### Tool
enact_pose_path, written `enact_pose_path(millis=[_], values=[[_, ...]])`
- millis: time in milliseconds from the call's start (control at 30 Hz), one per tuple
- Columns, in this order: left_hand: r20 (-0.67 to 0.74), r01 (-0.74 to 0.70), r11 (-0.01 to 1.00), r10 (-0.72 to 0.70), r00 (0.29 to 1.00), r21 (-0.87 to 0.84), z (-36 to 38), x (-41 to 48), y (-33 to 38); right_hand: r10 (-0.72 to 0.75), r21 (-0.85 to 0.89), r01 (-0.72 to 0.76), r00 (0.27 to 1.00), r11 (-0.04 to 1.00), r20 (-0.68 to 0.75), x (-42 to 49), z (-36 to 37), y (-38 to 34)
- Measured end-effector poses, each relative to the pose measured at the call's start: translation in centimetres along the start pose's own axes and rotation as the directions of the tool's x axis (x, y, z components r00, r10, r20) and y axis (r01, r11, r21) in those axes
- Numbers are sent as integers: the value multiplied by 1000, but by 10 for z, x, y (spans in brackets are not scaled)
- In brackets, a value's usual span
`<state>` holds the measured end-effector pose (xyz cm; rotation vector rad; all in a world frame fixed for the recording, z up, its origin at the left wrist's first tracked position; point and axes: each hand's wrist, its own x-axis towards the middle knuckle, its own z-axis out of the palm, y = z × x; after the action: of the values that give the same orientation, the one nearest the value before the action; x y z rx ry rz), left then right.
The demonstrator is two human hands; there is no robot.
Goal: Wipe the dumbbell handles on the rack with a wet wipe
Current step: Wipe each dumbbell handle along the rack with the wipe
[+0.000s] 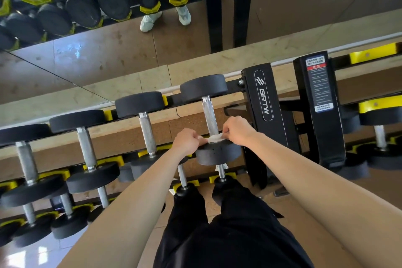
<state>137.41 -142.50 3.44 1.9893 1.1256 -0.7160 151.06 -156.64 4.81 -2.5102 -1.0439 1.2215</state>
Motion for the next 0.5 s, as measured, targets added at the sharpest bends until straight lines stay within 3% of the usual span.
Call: enact_pose_path(millis=[100,300,433,500], values=[[-121,-3,993,17,993,120,-8,3,-11,-65,61,64,998,996,10,1,5,-11],[8,-225,957,228,974,181,-2,-2,11,48,44,-43,991,998,-123,3,-4,19],[-246,-76,991,101,964,108,-9,1,-4,-94,44,99,989,994,-114,3,5,3],[-229,-106,994,111,967,34,-10,0,-4,-85,62,98,980,993,-181,5,1,0]])
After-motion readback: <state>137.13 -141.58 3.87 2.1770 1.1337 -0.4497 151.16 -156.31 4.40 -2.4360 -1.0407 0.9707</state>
